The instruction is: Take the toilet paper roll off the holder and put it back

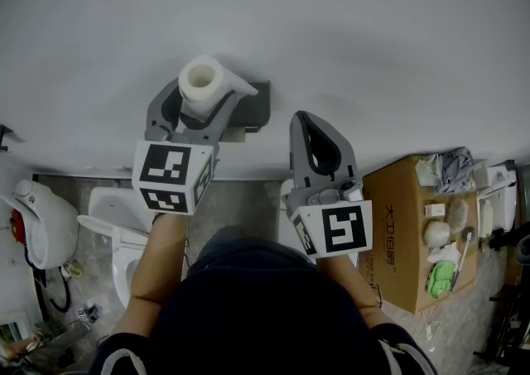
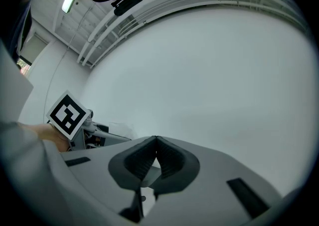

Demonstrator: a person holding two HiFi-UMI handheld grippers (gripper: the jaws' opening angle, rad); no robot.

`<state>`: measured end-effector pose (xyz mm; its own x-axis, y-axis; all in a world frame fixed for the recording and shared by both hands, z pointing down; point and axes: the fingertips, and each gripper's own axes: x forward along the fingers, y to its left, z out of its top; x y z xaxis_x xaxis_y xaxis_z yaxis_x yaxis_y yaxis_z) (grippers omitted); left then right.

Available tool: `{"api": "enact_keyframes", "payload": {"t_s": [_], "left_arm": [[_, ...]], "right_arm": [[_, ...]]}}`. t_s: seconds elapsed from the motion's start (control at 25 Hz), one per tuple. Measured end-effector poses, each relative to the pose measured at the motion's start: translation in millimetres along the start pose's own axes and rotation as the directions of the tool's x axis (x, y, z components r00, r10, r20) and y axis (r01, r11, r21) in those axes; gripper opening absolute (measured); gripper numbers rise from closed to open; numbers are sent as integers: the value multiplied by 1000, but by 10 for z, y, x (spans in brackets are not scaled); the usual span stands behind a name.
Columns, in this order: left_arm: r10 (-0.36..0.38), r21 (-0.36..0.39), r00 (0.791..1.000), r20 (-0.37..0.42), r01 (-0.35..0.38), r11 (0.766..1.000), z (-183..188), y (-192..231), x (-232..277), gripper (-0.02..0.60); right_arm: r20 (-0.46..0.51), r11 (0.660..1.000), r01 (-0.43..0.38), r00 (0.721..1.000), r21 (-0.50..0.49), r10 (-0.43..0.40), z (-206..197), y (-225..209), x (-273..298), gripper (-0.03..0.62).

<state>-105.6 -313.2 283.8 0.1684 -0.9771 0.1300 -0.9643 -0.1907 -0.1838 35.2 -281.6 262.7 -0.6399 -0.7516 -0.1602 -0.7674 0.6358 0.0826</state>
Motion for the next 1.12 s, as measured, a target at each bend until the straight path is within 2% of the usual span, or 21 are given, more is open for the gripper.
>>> {"api": "enact_keyframes", "payload": {"t_s": [0.48, 1.12], "left_arm": [[-4, -5, 1000, -30, 4, 1000, -153, -45, 81, 311], [18, -12, 1000, 11, -18, 1000, -161, -22, 121, 311]], "right_arm": [[-8, 1000, 4, 1000, -2, -4, -15, 8, 2, 15], [-4, 1000, 6, 1000, -4, -6, -16, 43, -19, 15]]}}
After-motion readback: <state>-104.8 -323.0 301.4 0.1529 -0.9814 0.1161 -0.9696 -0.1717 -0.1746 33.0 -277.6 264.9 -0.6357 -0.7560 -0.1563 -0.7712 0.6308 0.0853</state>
